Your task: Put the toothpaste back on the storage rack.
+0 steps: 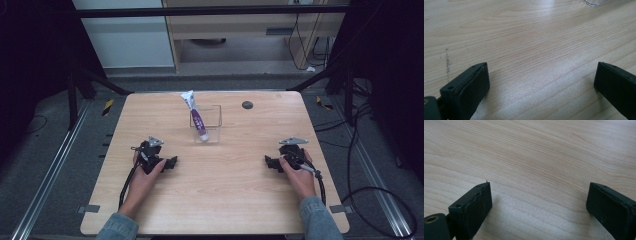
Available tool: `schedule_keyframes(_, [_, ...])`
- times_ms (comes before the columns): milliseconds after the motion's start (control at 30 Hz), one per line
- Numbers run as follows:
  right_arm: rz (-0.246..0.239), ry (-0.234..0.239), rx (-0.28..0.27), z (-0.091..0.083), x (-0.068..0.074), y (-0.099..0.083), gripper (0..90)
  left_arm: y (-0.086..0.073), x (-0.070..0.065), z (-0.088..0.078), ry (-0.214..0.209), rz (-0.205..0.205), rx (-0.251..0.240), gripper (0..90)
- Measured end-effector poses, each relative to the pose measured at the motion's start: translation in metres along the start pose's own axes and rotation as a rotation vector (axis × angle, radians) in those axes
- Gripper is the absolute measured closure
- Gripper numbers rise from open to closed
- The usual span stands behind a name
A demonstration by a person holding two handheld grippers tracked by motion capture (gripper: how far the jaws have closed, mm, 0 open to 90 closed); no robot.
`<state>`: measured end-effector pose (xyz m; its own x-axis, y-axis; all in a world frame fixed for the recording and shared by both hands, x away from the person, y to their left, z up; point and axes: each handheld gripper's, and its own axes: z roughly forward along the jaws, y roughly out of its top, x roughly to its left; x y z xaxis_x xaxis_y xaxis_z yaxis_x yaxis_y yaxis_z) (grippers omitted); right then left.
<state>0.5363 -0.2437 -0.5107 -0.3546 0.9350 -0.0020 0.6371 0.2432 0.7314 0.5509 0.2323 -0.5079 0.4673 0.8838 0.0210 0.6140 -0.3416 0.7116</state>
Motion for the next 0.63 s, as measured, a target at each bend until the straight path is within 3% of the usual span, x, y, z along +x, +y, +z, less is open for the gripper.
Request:
schedule_keyframes(533, [0.001, -0.011, 0.001, 0.0033, -0.0012, 0.0016, 3.6, -0.0001, -0.0001, -0.0001, 0.001, 0.0, 0.0, 0.0])
schedule_keyframes(633, [0.033, -0.038, 0.012, 0.0049, -0.0002, 0.0027, 0.3, -0.0001, -0.0002, -0.0001, 0.001, 0.0, 0.0, 0.0])
